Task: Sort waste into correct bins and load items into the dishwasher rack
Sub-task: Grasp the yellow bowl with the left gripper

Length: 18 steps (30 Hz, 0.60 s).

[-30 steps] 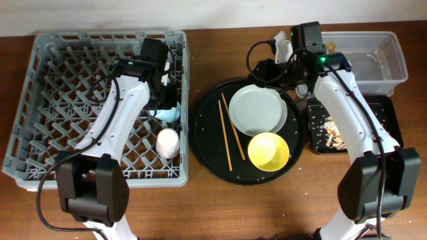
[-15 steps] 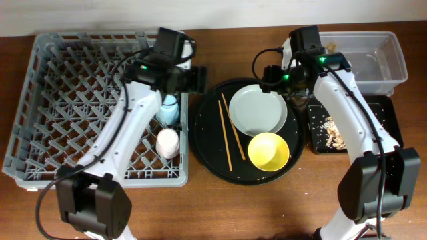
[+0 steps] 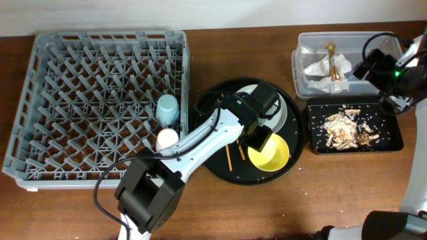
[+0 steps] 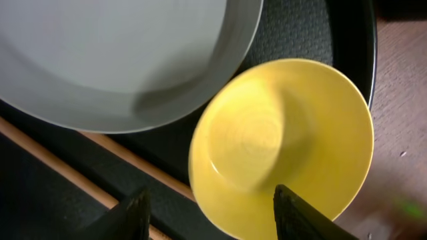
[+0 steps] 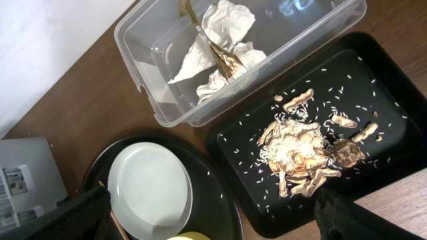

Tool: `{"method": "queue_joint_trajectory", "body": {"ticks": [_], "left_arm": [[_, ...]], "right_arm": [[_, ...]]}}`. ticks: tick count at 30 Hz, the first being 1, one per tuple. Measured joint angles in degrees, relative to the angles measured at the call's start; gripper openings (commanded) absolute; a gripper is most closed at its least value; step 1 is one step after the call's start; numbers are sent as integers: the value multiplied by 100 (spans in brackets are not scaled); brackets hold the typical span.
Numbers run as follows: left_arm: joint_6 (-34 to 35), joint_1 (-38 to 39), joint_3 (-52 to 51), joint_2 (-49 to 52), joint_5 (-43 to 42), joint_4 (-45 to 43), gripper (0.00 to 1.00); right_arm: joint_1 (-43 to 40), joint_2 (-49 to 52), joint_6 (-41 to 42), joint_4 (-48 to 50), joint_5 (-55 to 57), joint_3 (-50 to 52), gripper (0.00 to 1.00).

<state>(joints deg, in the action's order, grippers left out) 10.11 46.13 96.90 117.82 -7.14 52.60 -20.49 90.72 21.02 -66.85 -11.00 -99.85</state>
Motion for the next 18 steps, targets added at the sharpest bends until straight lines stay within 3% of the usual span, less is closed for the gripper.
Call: {"method": "queue_joint_trajectory", "body": {"ticks": [1, 3, 5, 7, 9, 11, 14, 18], "left_arm": [[0, 0, 0, 13, -9, -4, 58], [0, -17, 4, 273, -138, -13, 44], [2, -83, 2, 501, -326, -15, 40], [0, -164, 2, 509, -448, -76, 22], [-9, -175, 2, 529, -570, -83, 20], [0, -223, 2, 557, -702, -109, 8], [0, -234, 2, 564, -896, -120, 0], [0, -245, 2, 586, -942, -116, 0]], "right_arm": [[0, 0, 2, 0, 0, 0, 98], [0, 0, 4, 0, 0, 0, 99], [0, 0, 0, -2, 0, 0, 98], [0, 0, 0, -2, 0, 0, 98], [0, 0, 0, -2, 0, 0, 98], [0, 0, 0, -2, 0, 0, 98], [0, 0, 2, -2, 0, 0, 98], [0, 0, 0, -2, 0, 0, 99]]}}
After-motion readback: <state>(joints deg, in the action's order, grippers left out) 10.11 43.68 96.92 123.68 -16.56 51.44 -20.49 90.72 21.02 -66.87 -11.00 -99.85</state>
